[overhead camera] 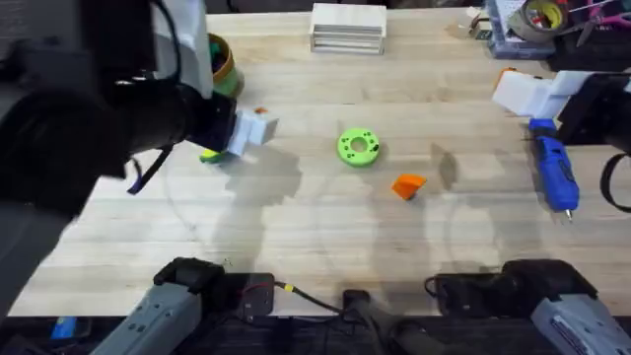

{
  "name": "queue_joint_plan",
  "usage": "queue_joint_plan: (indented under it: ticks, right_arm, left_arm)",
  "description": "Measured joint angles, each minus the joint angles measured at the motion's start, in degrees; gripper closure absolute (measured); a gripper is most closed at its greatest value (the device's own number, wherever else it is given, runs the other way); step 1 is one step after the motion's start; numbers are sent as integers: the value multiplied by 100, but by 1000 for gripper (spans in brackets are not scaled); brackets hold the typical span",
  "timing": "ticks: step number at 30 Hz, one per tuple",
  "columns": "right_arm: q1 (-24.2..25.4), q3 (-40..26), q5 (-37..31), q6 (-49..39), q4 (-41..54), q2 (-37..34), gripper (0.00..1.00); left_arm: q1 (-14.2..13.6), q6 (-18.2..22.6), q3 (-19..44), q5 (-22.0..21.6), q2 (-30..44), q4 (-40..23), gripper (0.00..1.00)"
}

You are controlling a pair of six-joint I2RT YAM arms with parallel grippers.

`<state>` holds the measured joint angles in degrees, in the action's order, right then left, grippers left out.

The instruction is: Pick up the gripper from the table and insert it into the empty holder that is missing its gripper. Then pick up a screw, insert it into the mounting hole, and use the screwdriver to tighten it. Finally, clean up the table by picking up the vegetable and placing it into the bucket.

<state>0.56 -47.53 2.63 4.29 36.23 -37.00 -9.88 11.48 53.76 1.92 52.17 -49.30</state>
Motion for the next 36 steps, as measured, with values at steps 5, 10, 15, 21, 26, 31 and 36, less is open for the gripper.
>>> queue_joint_plan:
  ticks: [5, 10, 15, 21, 26, 31, 36]
  right_arm:
    - [0, 0, 1, 0, 62, 0, 10]
    - [0, 0, -1, 0, 281, -2, 10]
    - [0, 0, 1, 0, 711, -2, 10]
    - [0, 0, 1, 0, 1535, 1, 10]
    - [0, 0, 1, 0, 2449, 1, 10]
    - [0, 0, 1, 0, 3089, -1, 10]
    - [0, 0, 1, 0, 3078, 1, 10]
  left_arm:
    - [-253, -12, 26, 457, -715, 349, 625]
    - [-274, 6, 26, 665, -1103, 479, 659]
    - [-274, -10, 26, 771, -1161, 799, 21]
    - [-274, -12, 26, 1181, -1138, 1095, 8]
    - [-274, -12, 26, 1357, -1118, 1038, 8]
    - [-274, -12, 26, 1399, -1118, 968, 8]
    - [-274, -12, 26, 1433, -1118, 1388, 8]
